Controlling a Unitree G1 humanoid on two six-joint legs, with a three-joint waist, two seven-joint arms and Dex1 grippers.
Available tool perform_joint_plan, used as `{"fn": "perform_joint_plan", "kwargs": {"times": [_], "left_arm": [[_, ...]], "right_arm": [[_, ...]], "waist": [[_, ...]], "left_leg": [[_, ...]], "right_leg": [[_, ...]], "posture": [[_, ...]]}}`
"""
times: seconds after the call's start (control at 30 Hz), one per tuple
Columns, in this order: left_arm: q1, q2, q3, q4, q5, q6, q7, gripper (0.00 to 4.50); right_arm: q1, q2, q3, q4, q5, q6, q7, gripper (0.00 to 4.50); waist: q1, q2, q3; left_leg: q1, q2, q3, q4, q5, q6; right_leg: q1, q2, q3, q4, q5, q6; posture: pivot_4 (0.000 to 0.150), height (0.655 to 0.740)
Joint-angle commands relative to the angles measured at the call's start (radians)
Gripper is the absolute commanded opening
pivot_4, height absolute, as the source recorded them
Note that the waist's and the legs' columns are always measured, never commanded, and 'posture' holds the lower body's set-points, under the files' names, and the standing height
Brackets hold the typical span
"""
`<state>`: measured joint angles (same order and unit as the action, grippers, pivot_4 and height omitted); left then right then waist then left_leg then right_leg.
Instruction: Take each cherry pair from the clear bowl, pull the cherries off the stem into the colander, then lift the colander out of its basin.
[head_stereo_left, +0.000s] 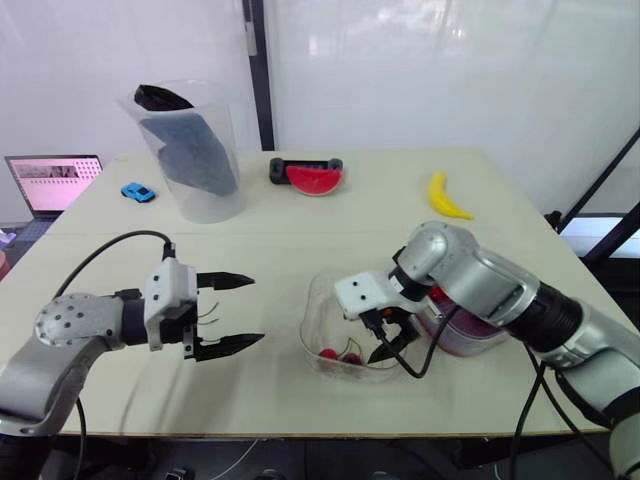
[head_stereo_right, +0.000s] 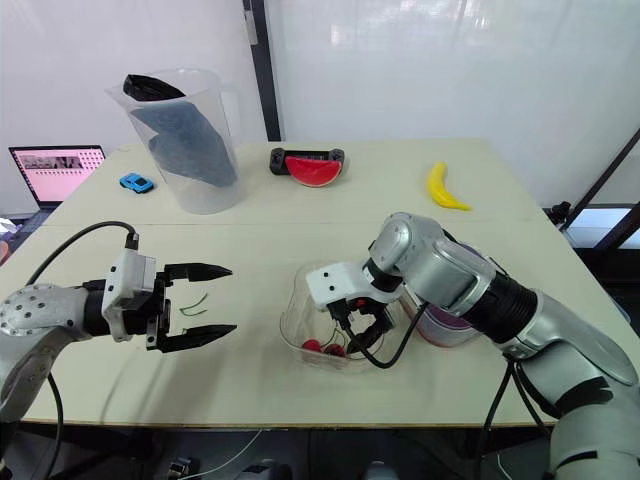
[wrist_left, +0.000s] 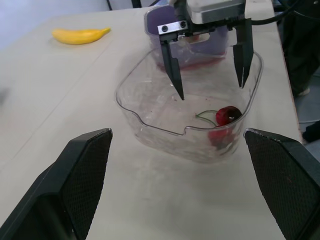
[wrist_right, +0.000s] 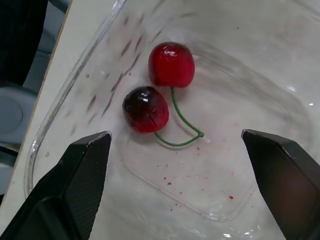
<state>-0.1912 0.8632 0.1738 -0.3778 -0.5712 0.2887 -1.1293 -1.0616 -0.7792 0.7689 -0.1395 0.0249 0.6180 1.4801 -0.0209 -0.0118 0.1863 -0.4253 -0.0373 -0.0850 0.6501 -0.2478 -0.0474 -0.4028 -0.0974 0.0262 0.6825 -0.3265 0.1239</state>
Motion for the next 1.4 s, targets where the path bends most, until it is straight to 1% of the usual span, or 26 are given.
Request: {"fn": "perform_joint_plan", "kwargs": {"times": [0.03,0.4,0.6,0.67,0.7,0.73,0.77,0.93,1.07,1.2,1.33,1.4], "left_arm": [[0.009,0.024,0.035,-0.021,0.01,-0.025,-0.011,4.5],[-0.049,0.029,0.01,0.02,0.02,-0.021,-0.022,4.5],[-0.055,0.064,0.03,0.064,0.008,-0.017,-0.077,4.5],[-0.053,0.067,0.03,0.063,0.007,-0.017,-0.081,4.5],[-0.053,0.066,0.028,0.06,0.007,-0.016,-0.079,4.5],[-0.053,0.064,0.025,0.057,0.009,-0.016,-0.076,4.5],[-0.052,0.062,0.023,0.054,0.009,-0.015,-0.072,4.5],[-0.051,0.056,0.019,0.053,0.008,-0.014,-0.067,4.5],[-0.059,0.048,0.01,0.062,0.012,-0.018,-0.065,4.5],[-0.075,0.034,-0.005,0.069,0.014,-0.018,-0.064,4.5],[-0.094,0.02,-0.024,0.082,0.022,-0.022,-0.07,4.5],[-0.103,0.018,-0.03,0.089,0.022,-0.023,-0.072,4.5]], "right_arm": [[0.026,0.022,-0.012,-0.006,-0.025,-0.024,0.007,3.11],[0.077,0.064,-0.019,0.002,-0.07,-0.04,0.01,3.11],[0.099,0.096,-0.023,0.039,-0.096,-0.059,-0.001,3.11],[0.104,0.101,-0.026,0.039,-0.1,-0.059,-0.001,2.66],[0.106,0.104,-0.027,0.041,-0.103,-0.061,-0.004,2.34],[0.107,0.107,-0.029,0.044,-0.107,-0.069,-0.01,1.89],[0.108,0.112,-0.032,0.046,-0.111,-0.073,-0.017,1.62],[0.094,0.112,-0.054,0.051,-0.116,-0.101,-0.024,1.62],[0.045,0.072,-0.067,0.119,-0.188,-0.35,-0.035,1.62],[0.006,0.09,-0.051,0.236,-0.273,-0.561,-0.071,1.62],[-0.01,0.118,-0.059,0.299,-0.297,-0.651,-0.045,1.62],[-0.017,0.124,-0.071,0.316,-0.307,-0.668,-0.037,2.18]], "waist": [[-0.001,0.0,0.0],[0.0,0.0,0.0],[-0.002,0.0,0.0],[-0.002,0.0,0.0],[-0.002,0.0,0.0],[-0.002,0.0,0.0],[-0.002,0.0,0.0],[-0.002,0.0,0.0],[-0.002,0.0,0.0],[-0.003,0.0,0.0],[-0.009,0.0,0.0],[-0.013,0.0,0.0]], "left_leg": [[0.0,0.0,0.0,0.0,0.0,0.0],[0.0,0.0,0.0,0.0,0.0,0.0],[0.0,0.0,0.0,0.0,0.0,0.0],[0.0,0.0,0.0,0.0,0.0,0.0],[0.0,0.0,0.0,0.0,0.0,0.0],[0.0,0.0,0.0,0.0,0.0,0.0],[0.0,0.0,0.0,0.0,0.0,0.0],[0.0,0.0,0.0,0.0,0.0,0.0],[0.0,0.0,0.0,0.0,0.0,0.0],[0.0,0.0,0.0,0.0,0.0,-0.001],[0.0,0.0,0.0,0.0,0.002,-0.003],[0.0,0.0,0.0,0.0,0.002,-0.004]], "right_leg": [[0.0,0.0,0.0,0.0,0.0,0.0],[0.0,0.0,0.0,0.0,0.0,0.0],[0.0,0.0,0.0,0.001,0.0,0.0],[0.0,0.0,0.0,0.001,0.0,0.0],[0.0,0.0,0.0,0.001,0.0,0.0],[0.0,0.0,0.0,0.001,0.0,0.0],[0.0,0.0,0.0,0.001,0.0,0.0],[0.0,0.0,0.0,0.001,0.0,0.0],[0.0,0.0,0.0,0.001,0.0,0.0],[0.0,0.0,0.0,0.001,0.0,0.0],[0.0,0.0,0.0,0.001,0.0,0.0],[0.0,0.0,0.0,0.001,0.0,0.0]], "posture": [[0.15,0.74],[0.15,0.74],[0.15,0.74],[0.15,0.74],[0.15,0.74],[0.15,0.74],[0.15,0.74],[0.15,0.74],[0.15,0.74],[0.15,0.74],[0.15,0.74],[0.15,0.74]]}}
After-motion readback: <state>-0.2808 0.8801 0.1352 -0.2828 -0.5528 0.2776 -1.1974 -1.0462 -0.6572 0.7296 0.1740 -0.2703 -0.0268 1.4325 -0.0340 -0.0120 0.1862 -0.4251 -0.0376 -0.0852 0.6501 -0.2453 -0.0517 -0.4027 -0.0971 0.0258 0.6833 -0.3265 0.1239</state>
